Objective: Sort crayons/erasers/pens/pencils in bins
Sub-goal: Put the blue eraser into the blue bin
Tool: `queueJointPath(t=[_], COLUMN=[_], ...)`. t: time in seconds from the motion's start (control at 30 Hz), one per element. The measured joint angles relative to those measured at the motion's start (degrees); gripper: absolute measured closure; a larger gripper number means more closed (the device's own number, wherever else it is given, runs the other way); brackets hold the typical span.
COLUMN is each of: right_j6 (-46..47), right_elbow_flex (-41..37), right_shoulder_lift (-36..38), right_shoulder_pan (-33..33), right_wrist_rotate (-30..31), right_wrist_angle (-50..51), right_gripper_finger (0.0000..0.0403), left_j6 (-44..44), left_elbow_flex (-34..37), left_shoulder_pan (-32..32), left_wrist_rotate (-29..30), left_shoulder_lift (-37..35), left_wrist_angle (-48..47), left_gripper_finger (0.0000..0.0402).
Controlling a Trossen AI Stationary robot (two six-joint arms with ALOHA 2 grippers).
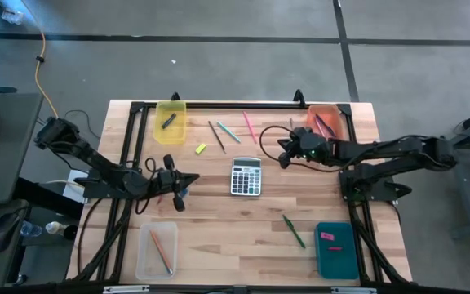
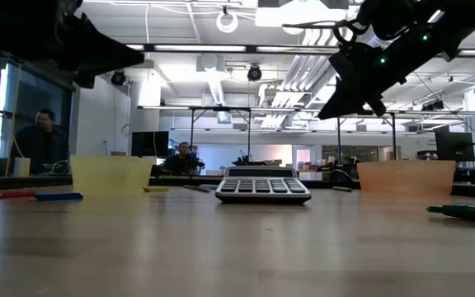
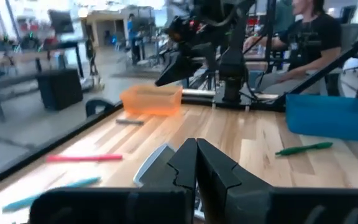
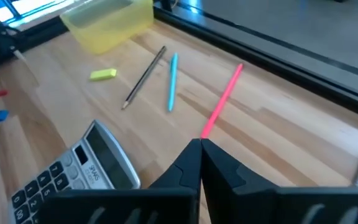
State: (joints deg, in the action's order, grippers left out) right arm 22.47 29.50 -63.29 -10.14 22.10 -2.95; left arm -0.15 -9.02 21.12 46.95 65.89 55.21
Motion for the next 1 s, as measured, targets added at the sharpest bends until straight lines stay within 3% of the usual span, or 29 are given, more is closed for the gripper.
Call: queueJointPath(t=[0.13, 0.3, 0.47, 0.63, 0.83, 1.0], right_j6=[-1.14, -2.28, -3.46, -3.48, -3.48, -3.48], right_elbow_flex=[0.00, 0.00, 0.00, 0.00, 0.00, 0.00], right_shoulder_lift=[-2.22, -2.71, -2.71, -2.71, -2.71, -2.71], right_shoulder_pan=[0.20, 0.20, 0.18, 0.18, 0.18, 0.18], right_wrist_rotate=[0.01, 0.03, 0.03, 0.03, 0.03, 0.03], right_wrist_angle=[-2.51, -3.82, -4.27, -4.25, -4.25, -4.25], right_gripper_finger=[0.0400, 0.0400, 0.0400, 0.0400, 0.0400, 0.0400], left_j6=[-5.37, -12.28, -18.11, -31.32, -42.52, -50.23], left_elbow_flex=[-1.14, -9.41, -19.82, -28.18, -30.23, -30.23], left_shoulder_pan=[-3.87, -9.21, -7.93, -6.11, -4.45, -3.74], left_wrist_rotate=[-3.46, -11.06, -12.72, -18.47, -27.30, -29.68], left_shoulder_lift=[-3.69, -6.56, -5.57, -2.42, 5.58, 12.47], left_wrist_angle=[-10.92, -37.00, -63.16, -82.85, -93.78, -95.36], left_gripper_finger=[0.0401, 0.0401, 0.0401, 0.0394, 0.0341, 0.0281])
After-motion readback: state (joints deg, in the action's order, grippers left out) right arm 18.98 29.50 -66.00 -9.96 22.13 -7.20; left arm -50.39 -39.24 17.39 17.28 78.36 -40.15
